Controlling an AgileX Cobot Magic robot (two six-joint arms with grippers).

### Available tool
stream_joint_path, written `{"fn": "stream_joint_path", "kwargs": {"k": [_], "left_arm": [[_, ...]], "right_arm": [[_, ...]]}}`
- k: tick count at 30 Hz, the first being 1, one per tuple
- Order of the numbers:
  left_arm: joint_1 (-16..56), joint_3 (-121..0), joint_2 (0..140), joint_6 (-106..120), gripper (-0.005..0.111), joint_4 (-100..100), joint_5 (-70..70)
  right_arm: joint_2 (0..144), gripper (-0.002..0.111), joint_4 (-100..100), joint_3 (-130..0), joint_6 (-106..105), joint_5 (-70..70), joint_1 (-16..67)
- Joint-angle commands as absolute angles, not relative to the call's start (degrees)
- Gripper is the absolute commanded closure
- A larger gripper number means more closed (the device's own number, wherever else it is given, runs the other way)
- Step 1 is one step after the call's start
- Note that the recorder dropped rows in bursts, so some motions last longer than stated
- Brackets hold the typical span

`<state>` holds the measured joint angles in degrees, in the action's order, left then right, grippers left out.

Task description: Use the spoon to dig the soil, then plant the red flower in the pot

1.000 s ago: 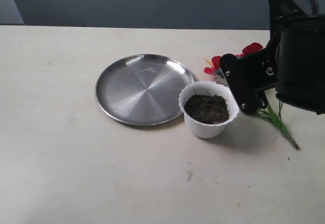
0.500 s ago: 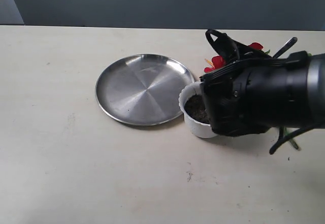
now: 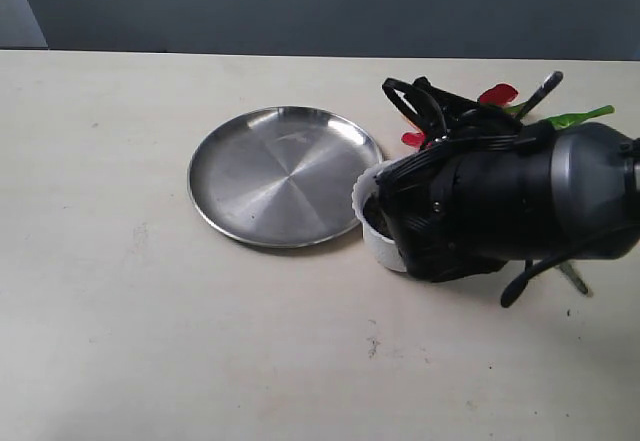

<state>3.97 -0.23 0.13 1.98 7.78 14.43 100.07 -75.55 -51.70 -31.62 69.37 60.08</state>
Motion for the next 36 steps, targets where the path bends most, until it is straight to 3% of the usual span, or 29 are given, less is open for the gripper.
{"fn": "stream_joint_path", "kwargs": {"k": [1, 21, 36], "left_arm": [[4.3, 0.0, 0.0, 1.9, 0.106, 7.7, 13.9], [4.3, 0.0, 0.0, 1.9, 0.106, 7.7, 13.9], [4.3, 0.0, 0.0, 1.9, 0.106, 7.7, 13.9]], "right_arm": [[99.0, 0.109, -82.6, -51.8, -30.9, 70.0, 60.0], [104.8, 0.109, -81.7, -51.8, -30.9, 70.0, 62.9], [98.3, 0.109, -81.5, -51.8, -29.9, 70.0, 62.6]]}}
